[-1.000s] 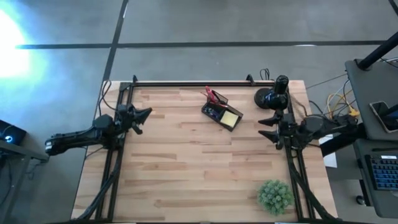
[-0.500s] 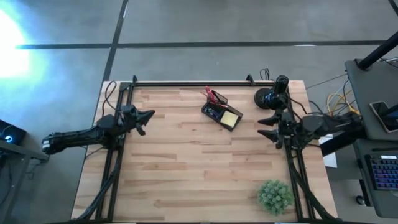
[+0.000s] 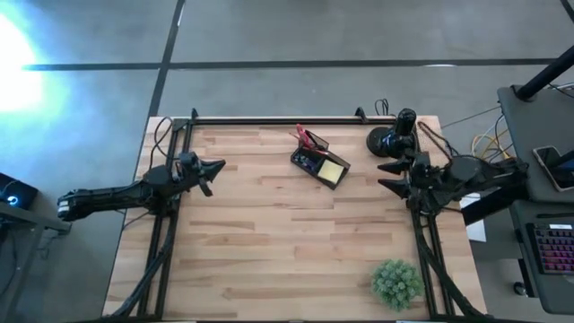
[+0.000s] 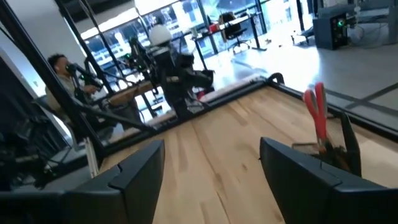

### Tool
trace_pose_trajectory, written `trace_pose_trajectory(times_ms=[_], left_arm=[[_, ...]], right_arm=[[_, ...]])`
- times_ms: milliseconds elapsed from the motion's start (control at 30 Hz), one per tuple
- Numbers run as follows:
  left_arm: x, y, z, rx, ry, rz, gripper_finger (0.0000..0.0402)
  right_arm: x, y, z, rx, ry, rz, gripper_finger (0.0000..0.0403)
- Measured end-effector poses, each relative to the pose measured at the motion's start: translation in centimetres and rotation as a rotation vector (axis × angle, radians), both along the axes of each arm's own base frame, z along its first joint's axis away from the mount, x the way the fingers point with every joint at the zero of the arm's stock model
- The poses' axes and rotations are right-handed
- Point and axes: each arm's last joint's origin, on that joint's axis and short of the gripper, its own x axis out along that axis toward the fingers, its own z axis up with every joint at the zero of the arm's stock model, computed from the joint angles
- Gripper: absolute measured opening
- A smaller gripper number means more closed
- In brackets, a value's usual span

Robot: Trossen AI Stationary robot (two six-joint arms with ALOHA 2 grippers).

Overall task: Pick and place office supplies into organizer
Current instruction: Return to Home Position

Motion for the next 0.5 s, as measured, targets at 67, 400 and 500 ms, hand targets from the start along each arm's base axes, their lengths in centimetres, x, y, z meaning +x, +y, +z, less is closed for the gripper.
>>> trace_pose_trajectory(times_ms=[67,400,500], left_arm=[[0.0,0.0,-0.1,-0.001,0.007,0.0,0.0],[0.1,0.0,-0.2,-0.004,0.023,0.0,0.0],[0.1,0.0,-0.2,-0.004,0.021,-0.003,0.0]], right_arm=[[-0.2,-0.1,0.7,0.005,-0.019,0.0,0.0251],[-1.3,-0.4,3.9,0.048,-0.174,0.0,0.0258],[-1.3,-0.3,3.5,0.081,-0.288,0.0,0.0255]])
